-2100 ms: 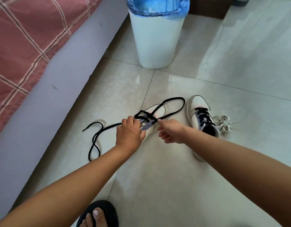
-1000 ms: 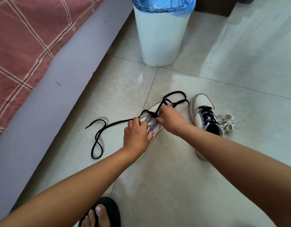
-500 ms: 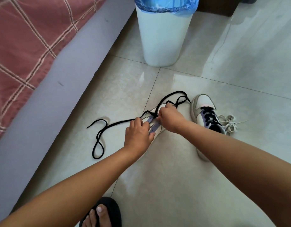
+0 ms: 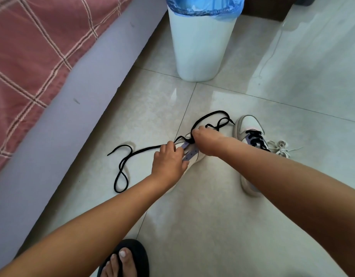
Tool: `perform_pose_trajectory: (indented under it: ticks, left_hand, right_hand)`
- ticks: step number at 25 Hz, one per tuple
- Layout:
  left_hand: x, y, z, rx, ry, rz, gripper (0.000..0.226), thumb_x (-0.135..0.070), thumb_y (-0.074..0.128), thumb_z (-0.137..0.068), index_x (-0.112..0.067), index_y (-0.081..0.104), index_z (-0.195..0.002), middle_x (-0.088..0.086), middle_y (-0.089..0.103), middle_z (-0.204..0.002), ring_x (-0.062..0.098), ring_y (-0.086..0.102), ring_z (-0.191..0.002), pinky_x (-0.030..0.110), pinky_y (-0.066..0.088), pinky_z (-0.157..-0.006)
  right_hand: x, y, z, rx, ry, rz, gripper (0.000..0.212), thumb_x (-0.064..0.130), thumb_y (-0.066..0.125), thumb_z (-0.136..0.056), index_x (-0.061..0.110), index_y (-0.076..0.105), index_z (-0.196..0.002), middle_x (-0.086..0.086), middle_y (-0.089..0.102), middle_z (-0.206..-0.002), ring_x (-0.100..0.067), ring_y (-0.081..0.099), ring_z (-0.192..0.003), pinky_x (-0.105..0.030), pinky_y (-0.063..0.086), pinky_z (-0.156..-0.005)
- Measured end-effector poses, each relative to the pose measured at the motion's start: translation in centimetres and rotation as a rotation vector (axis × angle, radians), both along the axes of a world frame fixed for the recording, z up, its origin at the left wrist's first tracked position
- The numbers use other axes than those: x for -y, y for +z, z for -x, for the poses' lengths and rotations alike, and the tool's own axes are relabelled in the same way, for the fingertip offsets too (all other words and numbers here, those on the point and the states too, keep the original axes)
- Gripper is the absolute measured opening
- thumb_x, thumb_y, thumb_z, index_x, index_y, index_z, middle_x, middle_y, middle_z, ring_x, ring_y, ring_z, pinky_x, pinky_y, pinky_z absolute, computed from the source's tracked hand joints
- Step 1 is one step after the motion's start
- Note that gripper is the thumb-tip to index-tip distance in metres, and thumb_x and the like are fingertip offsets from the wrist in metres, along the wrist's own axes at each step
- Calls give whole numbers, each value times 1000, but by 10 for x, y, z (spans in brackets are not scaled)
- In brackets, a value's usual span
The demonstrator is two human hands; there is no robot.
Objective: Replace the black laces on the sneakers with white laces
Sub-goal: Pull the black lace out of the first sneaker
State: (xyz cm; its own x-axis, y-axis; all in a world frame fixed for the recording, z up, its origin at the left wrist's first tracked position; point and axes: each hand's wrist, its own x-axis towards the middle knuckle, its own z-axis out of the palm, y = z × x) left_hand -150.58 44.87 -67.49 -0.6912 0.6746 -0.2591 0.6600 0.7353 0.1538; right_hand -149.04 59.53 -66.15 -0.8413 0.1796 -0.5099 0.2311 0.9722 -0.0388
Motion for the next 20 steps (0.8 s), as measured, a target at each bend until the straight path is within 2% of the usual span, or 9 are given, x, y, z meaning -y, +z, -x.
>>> perform_pose_trajectory:
  ticks: [3, 6, 8, 10, 12, 14, 15, 17, 20]
  left_hand:
    - [4, 1, 6, -33, -86, 51, 35, -39, 45, -94, -14, 50, -119, 6, 44, -122, 25, 43, -112, 32, 37, -84]
    - [1, 5, 10, -57, -147, 76, 35, -37, 45, -95, -12, 50, -119, 6, 43, -124, 26, 42, -111, 32, 36, -81]
    - [-3, 9, 14, -105, -194, 115, 34, -33, 44, -96, -10, 49, -122, 7, 42, -125, 27, 42, -113, 33, 36, -80]
    - [-5, 11, 22, -93, -223, 128, 33, -28, 45, -96, -9, 49, -123, 8, 42, -126, 27, 41, -115, 34, 37, -82]
    - [-3, 11, 34, -106, -352, 64, 30, -22, 58, -90, -8, 54, -117, 10, 48, -123, 27, 46, -112, 35, 38, -75]
    - [0, 9, 51, -189, -518, -73, 32, -9, 81, -64, -6, 64, -91, 14, 60, -102, 31, 61, -90, 34, 43, -61]
    - [2, 9, 59, -224, -558, -100, 36, -3, 86, -52, -6, 65, -81, 15, 63, -94, 31, 64, -82, 34, 47, -57]
    - [3, 6, 68, -231, -562, -111, 37, 2, 84, -44, -8, 66, -75, 17, 64, -93, 32, 66, -83, 39, 50, -61]
    - [4, 5, 69, -242, -612, -171, 17, 0, 66, -59, -11, 66, -72, 17, 64, -96, 33, 66, -86, 38, 51, -65]
  right_hand:
    - [-9, 7, -4, -7, -15, 66, 21, 16, 48, -91, 4, 49, -109, -15, 57, -106, -32, 57, -99, -33, 39, -69]
    - [-9, 12, -6, -71, -74, 119, 26, 15, 56, -86, 10, 32, -95, -6, 46, -73, -32, 53, -79, -32, 35, -61]
    - [-8, 10, -7, -95, -144, 174, 33, 10, 57, -85, 9, 26, -94, -4, 39, -67, -31, 49, -73, -34, 35, -59]
    - [-8, 6, -9, -104, -229, 235, 32, 12, 57, -86, 8, 26, -94, -7, 45, -73, -32, 48, -75, -33, 34, -61]
    - [-6, 0, -16, -78, -311, 274, 32, 19, 57, -87, 8, 28, -95, -15, 55, -92, -34, 52, -84, -32, 34, -64]
    - [-4, -5, -22, -88, -285, 218, 30, 27, 55, -89, 11, 33, -102, -15, 58, -107, -34, 55, -96, -33, 36, -66]
    - [-3, -6, -25, -113, -229, 165, 32, 32, 54, -89, 12, 37, -109, -13, 57, -111, -33, 54, -101, -34, 37, -68]
    - [-4, -9, -26, -136, -150, 115, 38, 38, 53, -90, 18, 42, -121, -10, 50, -118, -31, 47, -110, -38, 40, -76]
    - [-12, -9, -27, -127, -216, 260, 41, 41, 57, -89, 17, 45, -121, -9, 44, -121, -30, 43, -114, -41, 42, -87]
